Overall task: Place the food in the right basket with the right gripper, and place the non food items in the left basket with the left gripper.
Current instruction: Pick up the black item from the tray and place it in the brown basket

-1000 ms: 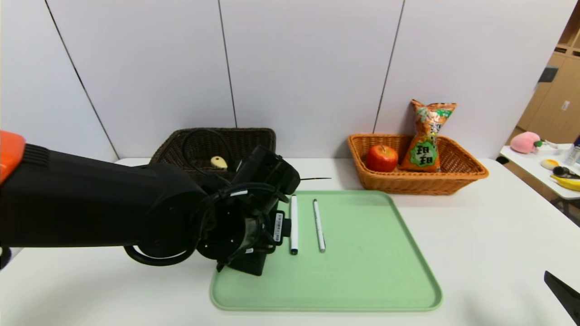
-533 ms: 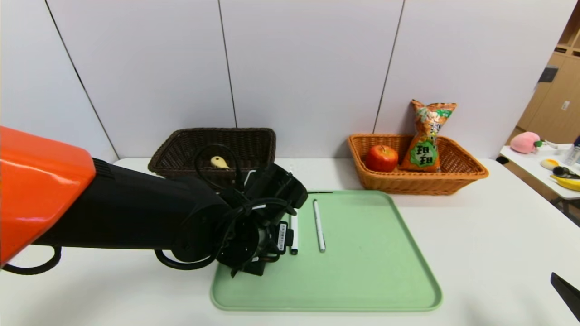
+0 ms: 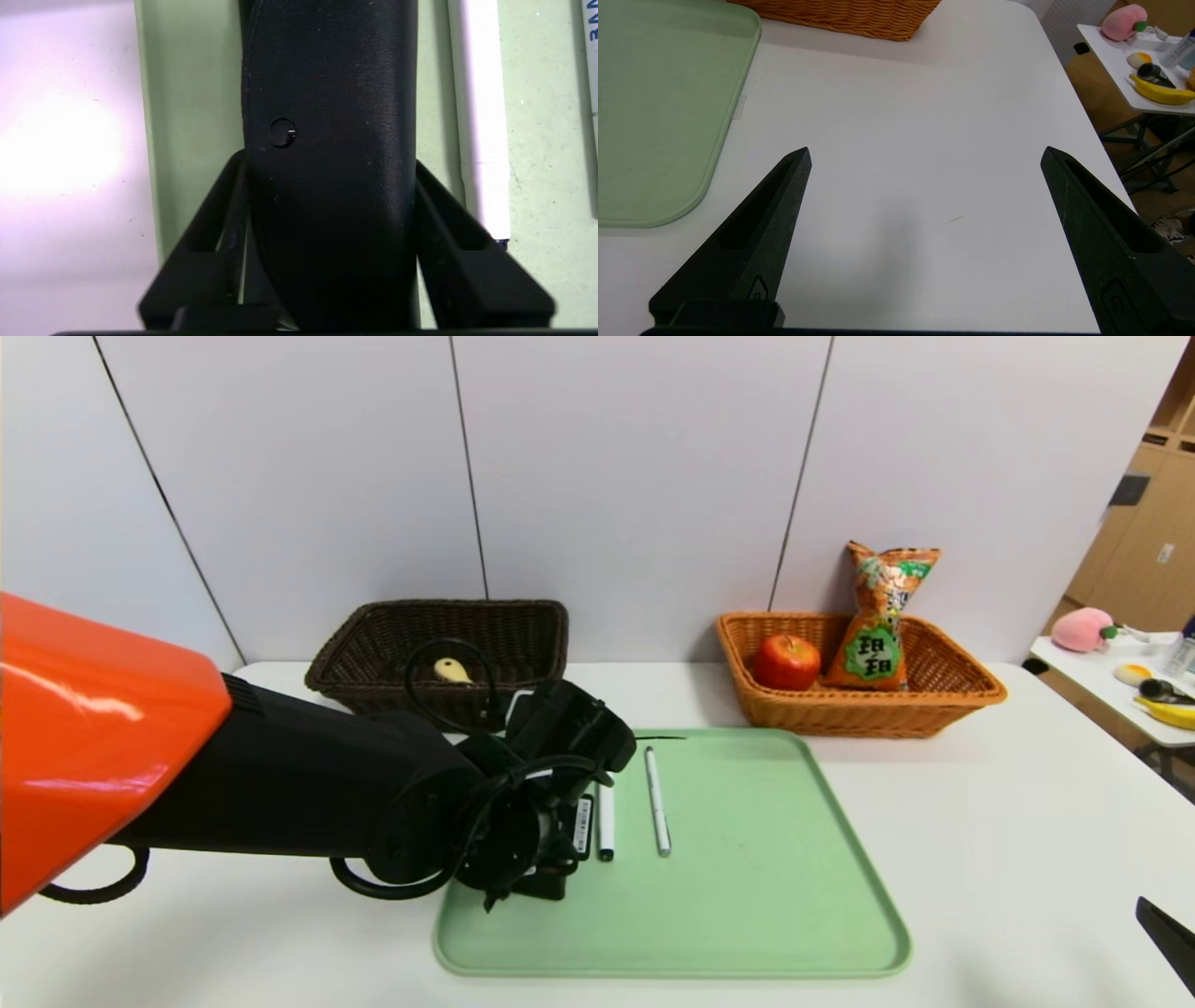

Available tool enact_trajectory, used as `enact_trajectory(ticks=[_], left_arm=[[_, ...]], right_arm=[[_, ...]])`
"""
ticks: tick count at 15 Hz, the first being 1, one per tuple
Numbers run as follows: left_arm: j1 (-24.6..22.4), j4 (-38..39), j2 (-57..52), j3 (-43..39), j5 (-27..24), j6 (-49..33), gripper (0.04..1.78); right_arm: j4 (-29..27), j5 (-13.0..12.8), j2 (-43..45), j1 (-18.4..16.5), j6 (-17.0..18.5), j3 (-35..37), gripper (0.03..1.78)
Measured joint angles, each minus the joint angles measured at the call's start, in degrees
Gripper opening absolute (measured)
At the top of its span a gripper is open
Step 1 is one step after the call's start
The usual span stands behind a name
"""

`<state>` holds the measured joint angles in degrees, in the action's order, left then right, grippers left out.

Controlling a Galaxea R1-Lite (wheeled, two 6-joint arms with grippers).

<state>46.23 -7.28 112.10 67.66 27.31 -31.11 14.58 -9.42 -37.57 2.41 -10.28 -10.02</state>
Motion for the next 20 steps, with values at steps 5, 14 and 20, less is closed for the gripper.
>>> enact_trajectory(ticks=[5,14,20], left_arm=[[0.0,0.0,-0.1,0.0,0.7,0.2,0.67],[-0.2,0.0,-9.9,0.6,2.9,0.8,0.41],[-5.2,9.1,-14.6,2.6,4.5,9.1,0.40]], right_arm=[[0.0,0.0,0.1,0.0,0.0,0.1,1.70],[0.2,1.0,1.0,0.0,0.4,-0.3,1.70],[1.0,4.7,2.2,0.2,2.3,-3.3,1.70]])
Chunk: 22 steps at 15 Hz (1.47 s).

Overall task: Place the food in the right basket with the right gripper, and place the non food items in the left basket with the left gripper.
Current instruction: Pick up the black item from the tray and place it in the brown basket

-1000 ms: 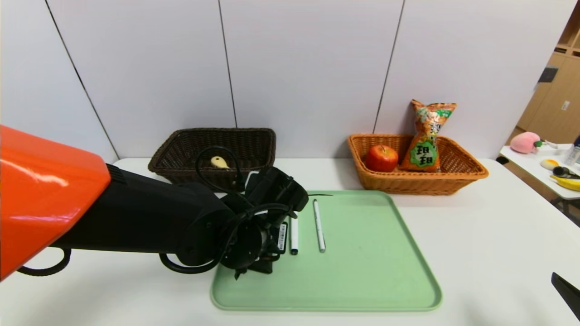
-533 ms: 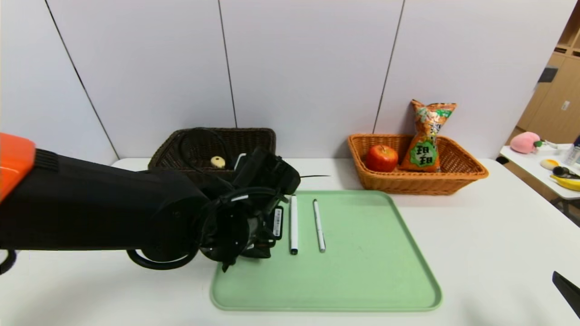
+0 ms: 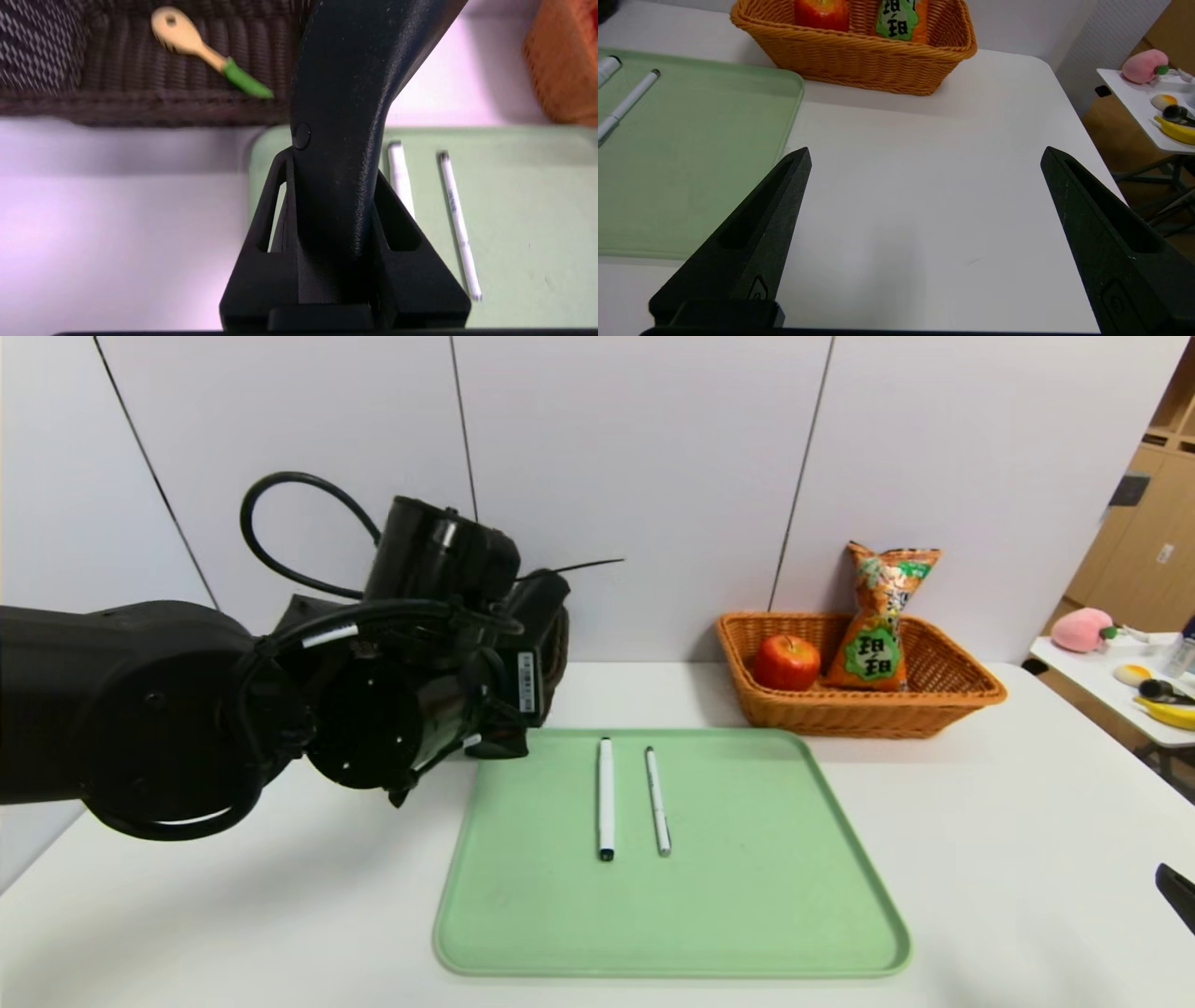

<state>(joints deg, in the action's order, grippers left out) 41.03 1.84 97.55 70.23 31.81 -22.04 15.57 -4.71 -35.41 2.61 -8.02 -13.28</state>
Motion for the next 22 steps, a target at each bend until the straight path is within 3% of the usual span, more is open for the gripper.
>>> enact_trajectory(ticks=[6,9,15,18,22], left_arm=[[-10.3,10.8,4.3,2.3,-2.4,12.5,0.39],[-16.2,17.8,9.1,6.4,-8.6,19.9,0.39],[-18.0,26.9,16.0,7.3,-9.8,20.6,0.39],[-18.6,27.3,18.1,7.1,-9.8,20.8,0.39],[-19.2,28.7,19.4,6.9,-9.6,20.3,0.88]], right_arm=[[-0.1,0.4,0.3,0.2,0.1,-0.5,1.70],[-0.2,0.7,0.4,0.2,0.1,-0.2,1.70],[-0.7,0.8,0.3,0.2,0.4,0.0,1.70],[-0.8,1.4,0.3,0.2,1.4,0.2,1.70],[-0.8,1.5,0.3,0.2,1.4,0.5,1.70]])
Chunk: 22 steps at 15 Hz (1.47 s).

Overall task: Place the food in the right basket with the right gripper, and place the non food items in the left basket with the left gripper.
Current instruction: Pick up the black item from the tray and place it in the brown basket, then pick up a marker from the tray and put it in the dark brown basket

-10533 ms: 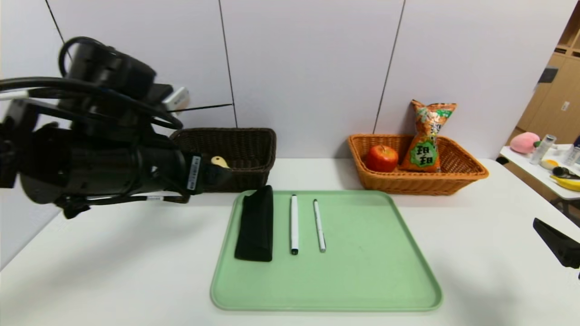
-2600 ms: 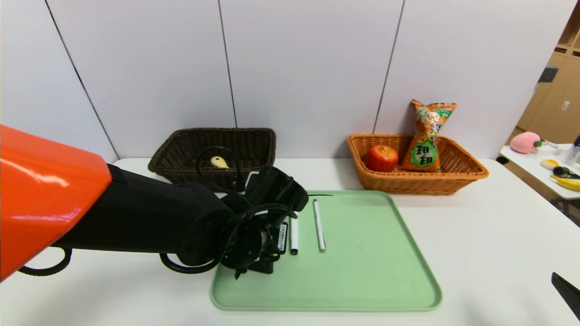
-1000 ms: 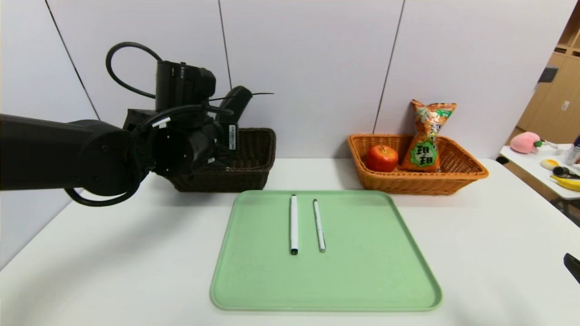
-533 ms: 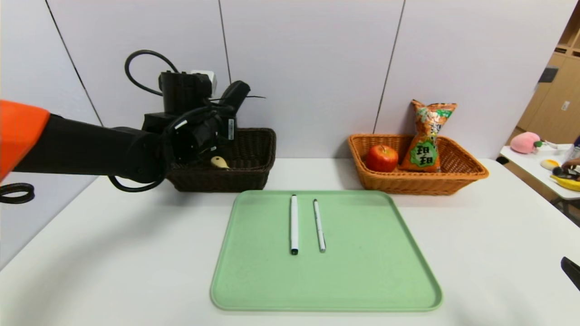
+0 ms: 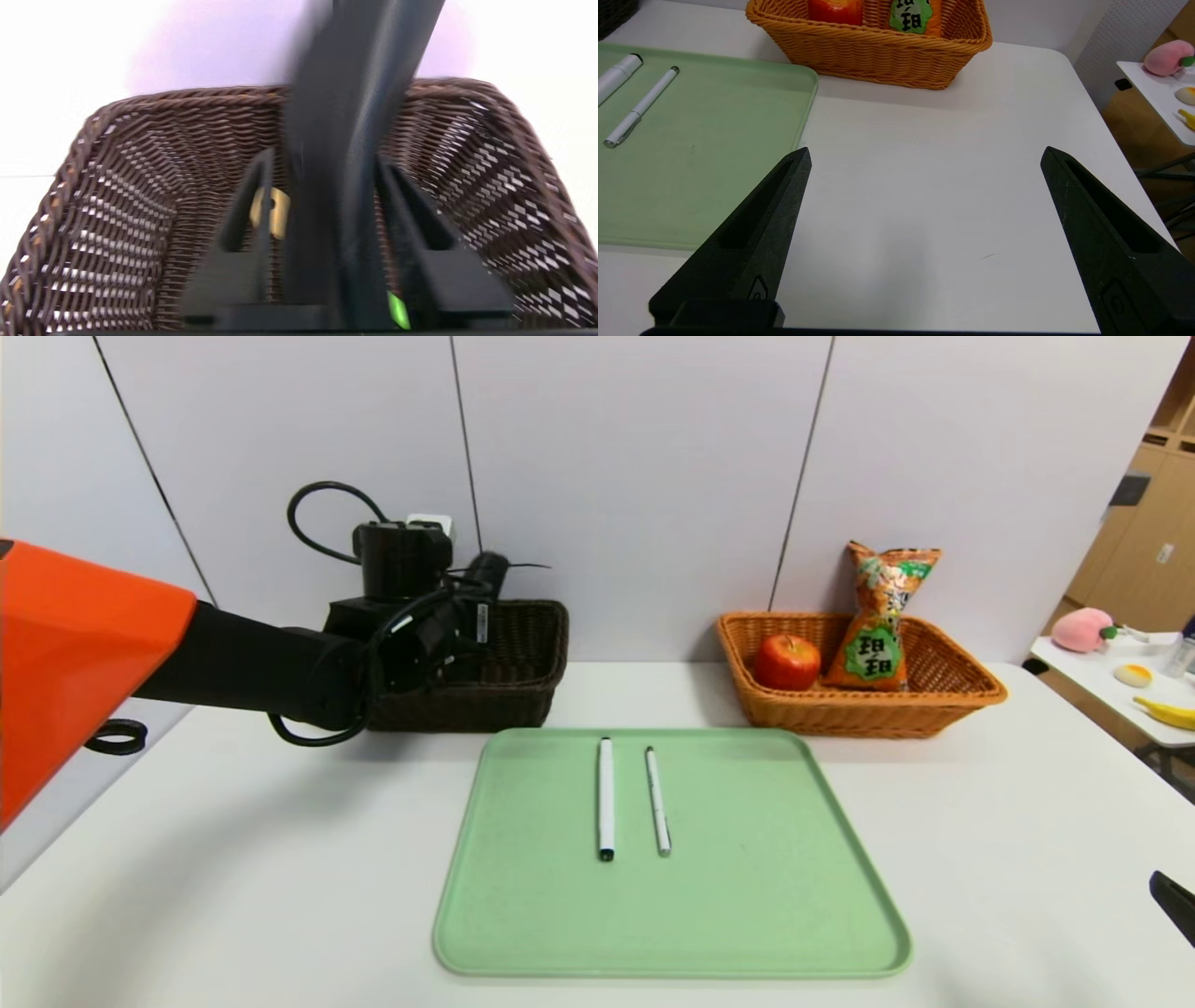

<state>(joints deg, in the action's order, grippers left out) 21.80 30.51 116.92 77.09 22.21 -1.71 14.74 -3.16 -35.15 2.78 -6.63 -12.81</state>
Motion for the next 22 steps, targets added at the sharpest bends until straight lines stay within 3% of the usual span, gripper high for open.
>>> enact_trajectory(ticks=[4,8,12,16,19,22], left_arm=[[-0.3,3.2,0.5,-0.1,-0.1,0.4,1.22],[0.4,3.9,-2.3,-0.1,-0.4,0.5,1.41],[8.0,6.1,-9.2,-5.4,0.9,1.7,1.53],[17.6,10.7,-13.1,-16.6,11.1,5.6,1.60],[19.9,7.5,-14.1,-19.2,13.0,8.2,1.63],[20.6,-1.2,-15.3,-17.4,12.6,11.5,1.66]], right_arm=[[0.0,0.5,0.0,0.0,0.0,0.3,1.70],[0.0,0.7,0.1,0.0,0.0,0.8,1.70],[0.0,0.8,0.4,0.0,0.0,1.1,1.70],[-0.1,0.8,1.2,0.0,0.1,1.1,1.70],[-0.1,0.8,1.8,0.0,0.7,1.3,1.70],[-0.4,1.0,3.3,0.0,1.1,1.6,1.70]])
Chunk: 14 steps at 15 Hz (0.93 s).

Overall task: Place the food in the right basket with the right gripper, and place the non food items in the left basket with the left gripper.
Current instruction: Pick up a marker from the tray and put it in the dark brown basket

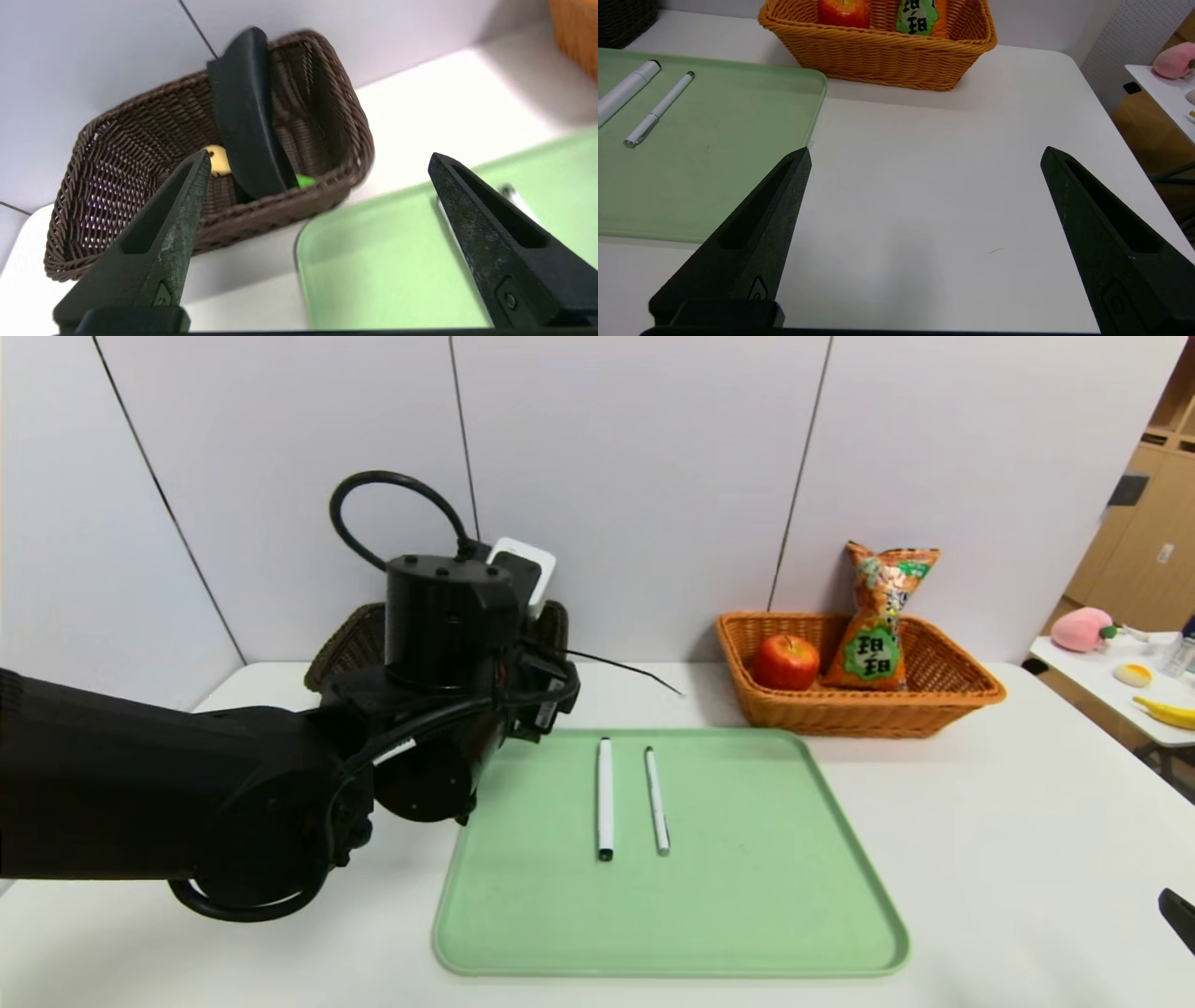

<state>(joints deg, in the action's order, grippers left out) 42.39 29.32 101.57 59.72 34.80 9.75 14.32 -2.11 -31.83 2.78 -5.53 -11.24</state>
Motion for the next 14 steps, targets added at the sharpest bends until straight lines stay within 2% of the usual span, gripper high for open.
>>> enact_trajectory(ticks=[5,8,12,14], left_arm=[[1.5,-23.1,0.6,9.8,-1.7,-3.1,1.67],[2.8,-39.2,3.0,20.8,-5.3,-8.1,1.68],[5.5,-60.8,12.1,40.8,-8.5,-25.1,1.69],[6.3,-69.4,17.4,47.3,-9.0,-32.4,1.69]], right_arm=[[-0.4,1.2,1.3,0.0,0.1,1.4,1.70],[-0.4,2.7,2.3,0.0,0.5,3.1,1.70],[-0.8,4.5,3.3,0.1,0.6,3.8,1.71],[-0.7,5.0,3.4,0.1,0.6,3.4,1.71]])
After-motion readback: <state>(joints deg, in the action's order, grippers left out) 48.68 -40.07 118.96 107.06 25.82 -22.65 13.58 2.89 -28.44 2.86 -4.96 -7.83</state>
